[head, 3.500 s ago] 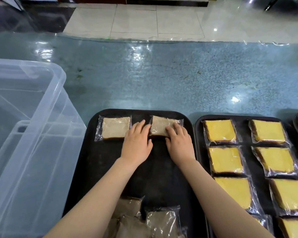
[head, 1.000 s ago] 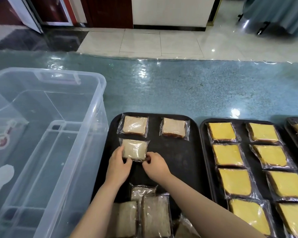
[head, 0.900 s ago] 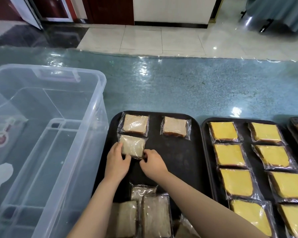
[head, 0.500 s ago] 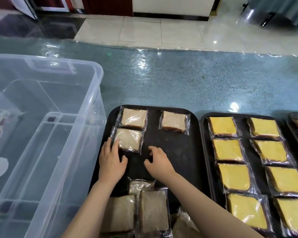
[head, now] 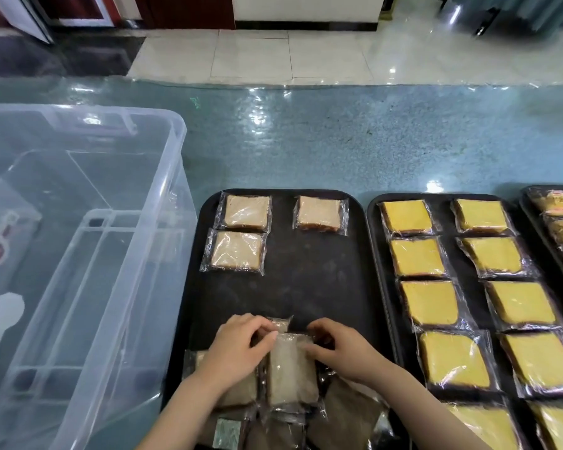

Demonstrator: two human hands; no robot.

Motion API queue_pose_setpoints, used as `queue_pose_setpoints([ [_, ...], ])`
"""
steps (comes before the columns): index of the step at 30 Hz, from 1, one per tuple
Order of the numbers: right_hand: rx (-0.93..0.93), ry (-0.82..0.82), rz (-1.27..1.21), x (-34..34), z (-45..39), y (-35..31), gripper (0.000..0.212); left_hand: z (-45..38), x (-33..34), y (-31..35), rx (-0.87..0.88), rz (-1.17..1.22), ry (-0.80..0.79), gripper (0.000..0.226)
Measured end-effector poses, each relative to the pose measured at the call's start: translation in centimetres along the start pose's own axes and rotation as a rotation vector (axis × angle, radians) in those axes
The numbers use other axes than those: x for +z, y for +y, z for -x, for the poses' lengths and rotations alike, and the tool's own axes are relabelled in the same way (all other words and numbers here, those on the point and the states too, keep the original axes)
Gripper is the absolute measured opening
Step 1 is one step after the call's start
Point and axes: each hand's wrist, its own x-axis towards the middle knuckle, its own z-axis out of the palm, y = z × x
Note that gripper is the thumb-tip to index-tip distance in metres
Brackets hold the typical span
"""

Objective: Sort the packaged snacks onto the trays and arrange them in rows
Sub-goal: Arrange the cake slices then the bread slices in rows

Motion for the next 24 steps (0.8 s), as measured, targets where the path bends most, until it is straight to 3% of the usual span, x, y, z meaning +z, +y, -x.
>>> queue_pose_setpoints([
  [3,-0.005,0.081,-0.104,0.4,0.5,0.2,0.046,0.4,0.2,0.7,0.038,-0.087,-0.032,0.038],
  [9,-0.048,0.191,-0.208,0.0,0.5,-0.4,0.034,0.0,0.3,2.0,0.024,0.019,-0.068,0.018],
  [13,-0.054,0.279,-0.322,-0.8,0.3,-0.6,0.028,-0.3,-0.7,2.8,-0.078,0.209,-0.057,0.015],
  [17,0.065,0.325,-0.603,-1.3,0.3,-0.2,0.021,-1.4,-1.7,3.6,-0.157,0.455,0.064,0.014],
  [24,0.214,0.456,-0.751,-0.8,0.2,0.9,0.028,-3.5,-0.9,3.3,-0.354,0.971,0.152,0.024],
])
